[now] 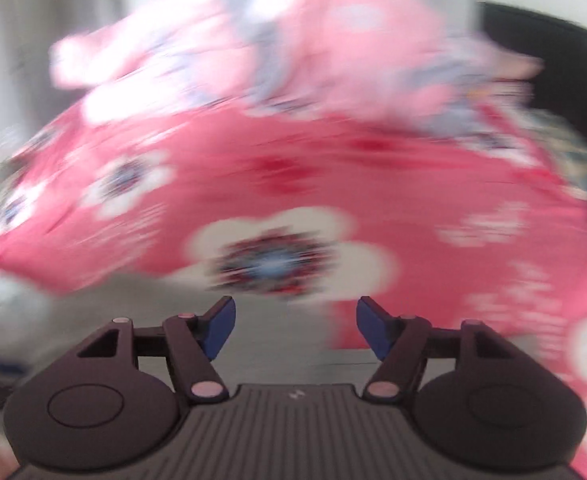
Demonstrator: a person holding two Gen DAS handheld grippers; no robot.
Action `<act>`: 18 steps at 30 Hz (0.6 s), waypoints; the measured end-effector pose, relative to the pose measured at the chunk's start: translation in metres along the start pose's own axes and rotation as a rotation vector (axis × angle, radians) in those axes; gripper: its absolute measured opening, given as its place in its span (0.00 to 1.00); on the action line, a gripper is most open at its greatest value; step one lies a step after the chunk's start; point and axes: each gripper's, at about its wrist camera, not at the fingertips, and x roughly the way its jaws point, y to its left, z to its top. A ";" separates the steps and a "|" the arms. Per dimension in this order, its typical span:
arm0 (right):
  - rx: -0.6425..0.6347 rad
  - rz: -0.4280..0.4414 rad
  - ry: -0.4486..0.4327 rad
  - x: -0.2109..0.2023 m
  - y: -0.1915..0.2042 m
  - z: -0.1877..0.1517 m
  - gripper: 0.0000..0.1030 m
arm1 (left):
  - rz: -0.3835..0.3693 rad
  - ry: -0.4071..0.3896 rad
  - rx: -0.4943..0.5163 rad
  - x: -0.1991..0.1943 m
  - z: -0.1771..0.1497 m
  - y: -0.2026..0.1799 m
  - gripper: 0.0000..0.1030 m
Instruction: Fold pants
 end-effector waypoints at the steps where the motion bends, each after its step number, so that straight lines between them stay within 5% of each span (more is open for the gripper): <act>1: -0.070 0.020 0.035 0.018 0.028 0.002 1.00 | -0.008 0.000 -0.010 0.000 0.000 0.002 1.00; 5: -0.292 0.011 0.170 0.088 0.113 0.001 1.00 | -0.041 0.000 -0.039 0.000 0.000 0.009 1.00; 10: -0.463 -0.160 0.187 0.132 0.159 -0.007 1.00 | -0.069 0.004 -0.069 0.000 0.002 0.013 1.00; 14: -0.264 -0.135 0.053 0.087 0.127 0.018 1.00 | -0.069 0.003 -0.064 0.000 0.002 0.013 1.00; 18: 0.128 -0.117 -0.172 -0.011 0.031 0.038 1.00 | -0.059 0.002 -0.055 0.000 0.002 0.011 1.00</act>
